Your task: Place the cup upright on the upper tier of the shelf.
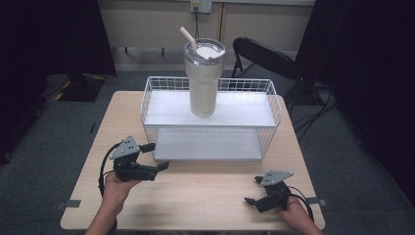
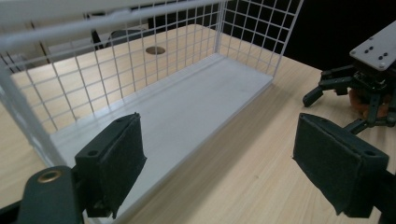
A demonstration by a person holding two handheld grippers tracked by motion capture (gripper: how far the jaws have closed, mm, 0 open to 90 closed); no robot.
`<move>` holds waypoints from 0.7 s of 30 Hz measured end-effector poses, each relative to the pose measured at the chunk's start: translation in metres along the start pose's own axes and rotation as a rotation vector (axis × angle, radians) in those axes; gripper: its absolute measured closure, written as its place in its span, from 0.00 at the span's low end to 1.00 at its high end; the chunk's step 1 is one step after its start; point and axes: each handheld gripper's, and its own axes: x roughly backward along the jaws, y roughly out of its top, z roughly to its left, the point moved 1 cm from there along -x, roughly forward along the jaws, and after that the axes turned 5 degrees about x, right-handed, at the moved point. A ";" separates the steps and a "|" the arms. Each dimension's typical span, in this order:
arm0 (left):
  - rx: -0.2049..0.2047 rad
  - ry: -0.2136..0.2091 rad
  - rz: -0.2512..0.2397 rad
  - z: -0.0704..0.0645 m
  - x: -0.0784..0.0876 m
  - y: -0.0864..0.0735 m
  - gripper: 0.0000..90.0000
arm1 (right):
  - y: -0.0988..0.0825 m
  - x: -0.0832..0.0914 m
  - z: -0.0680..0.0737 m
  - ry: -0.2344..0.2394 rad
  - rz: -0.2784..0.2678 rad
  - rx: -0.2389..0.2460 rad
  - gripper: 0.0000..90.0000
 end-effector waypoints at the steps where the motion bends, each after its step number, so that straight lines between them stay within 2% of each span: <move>1: 0.003 0.006 0.001 0.002 0.000 -0.003 0.18 | 0.000 0.000 0.000 0.000 0.000 0.000 0.12; 12: 0.042 0.034 0.011 0.016 0.003 -0.031 0.18 | 0.000 0.000 0.000 0.000 0.000 0.000 0.12; 21: 0.061 0.052 0.045 0.023 0.004 -0.050 0.17 | 0.000 0.000 0.000 0.000 0.000 0.000 0.12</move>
